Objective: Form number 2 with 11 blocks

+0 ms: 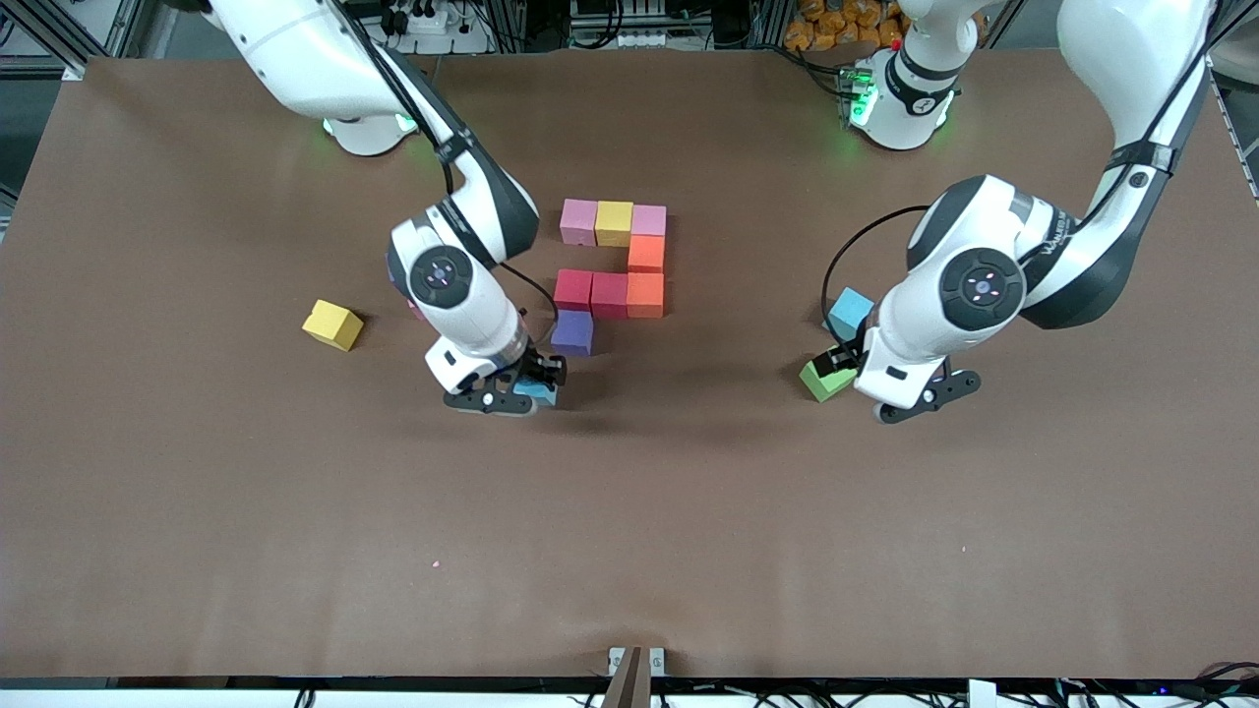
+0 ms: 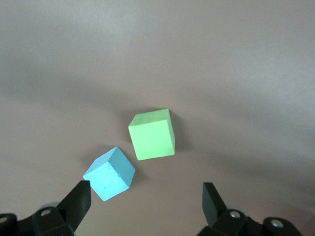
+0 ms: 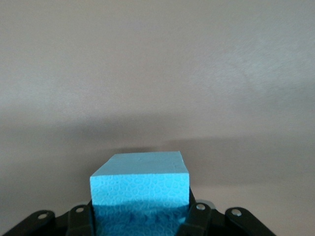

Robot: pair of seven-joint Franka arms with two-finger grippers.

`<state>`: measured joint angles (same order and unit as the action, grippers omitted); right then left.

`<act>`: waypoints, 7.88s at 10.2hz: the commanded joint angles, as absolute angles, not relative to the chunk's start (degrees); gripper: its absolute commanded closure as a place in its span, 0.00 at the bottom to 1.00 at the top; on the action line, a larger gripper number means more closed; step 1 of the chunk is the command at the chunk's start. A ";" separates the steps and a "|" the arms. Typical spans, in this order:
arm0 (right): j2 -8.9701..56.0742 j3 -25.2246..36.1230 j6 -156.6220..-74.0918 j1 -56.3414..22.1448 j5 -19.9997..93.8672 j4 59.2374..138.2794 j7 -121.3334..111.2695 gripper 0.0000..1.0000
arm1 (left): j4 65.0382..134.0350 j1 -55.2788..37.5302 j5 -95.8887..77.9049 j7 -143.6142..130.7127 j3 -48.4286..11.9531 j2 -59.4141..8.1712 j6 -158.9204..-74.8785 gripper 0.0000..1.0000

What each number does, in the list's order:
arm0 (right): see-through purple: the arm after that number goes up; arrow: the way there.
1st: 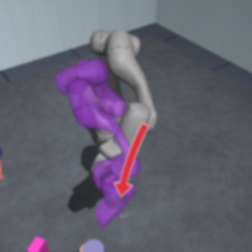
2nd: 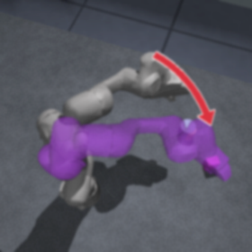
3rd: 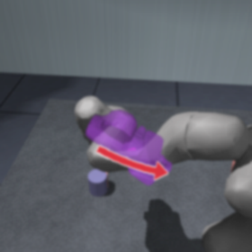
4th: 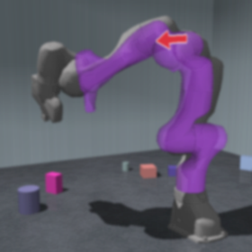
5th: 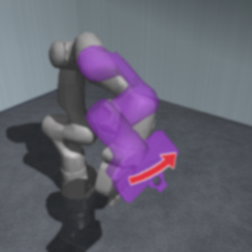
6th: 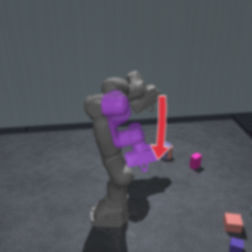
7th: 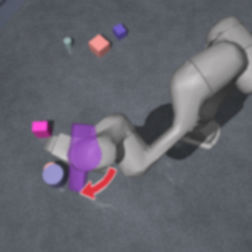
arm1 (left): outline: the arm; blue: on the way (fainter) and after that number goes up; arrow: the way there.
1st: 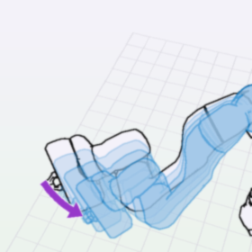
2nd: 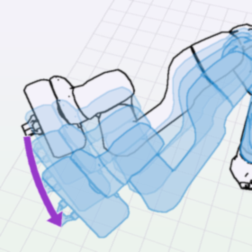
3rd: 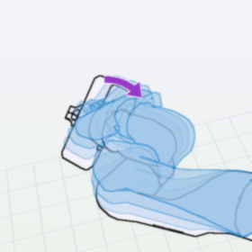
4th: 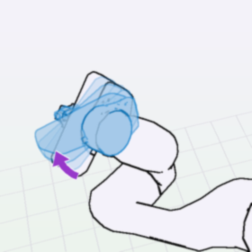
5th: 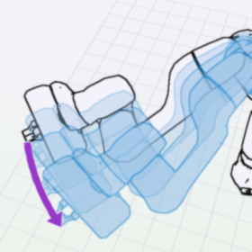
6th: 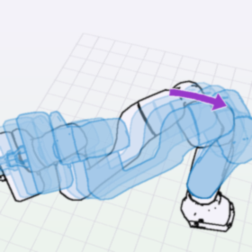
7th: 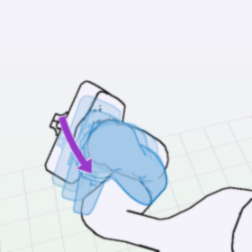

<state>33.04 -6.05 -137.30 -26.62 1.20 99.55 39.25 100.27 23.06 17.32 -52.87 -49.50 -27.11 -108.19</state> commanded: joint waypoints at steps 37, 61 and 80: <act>39.29 -2.28 -136.85 -36.39 -2.20 100.28 47.90 0.57 | 134.91 47.11 42.02 -14.59 -64.59 -27.95 -133.68 0.00; 38.50 -2.72 -134.47 -37.09 -2.29 101.78 48.16 0.57 | 132.72 41.57 43.77 -18.54 -61.96 -31.73 -129.02 0.57; 25.25 -2.46 -123.24 -33.49 -1.41 100.72 47.55 0.00 | 95.83 17.56 24.00 -54.76 -59.64 -32.60 -111.62 0.69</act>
<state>29.77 -2.13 -126.05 -34.57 -2.04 99.40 47.64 100.51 26.29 24.88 -46.75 -65.54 -30.93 -113.02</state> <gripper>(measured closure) 0.000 0.445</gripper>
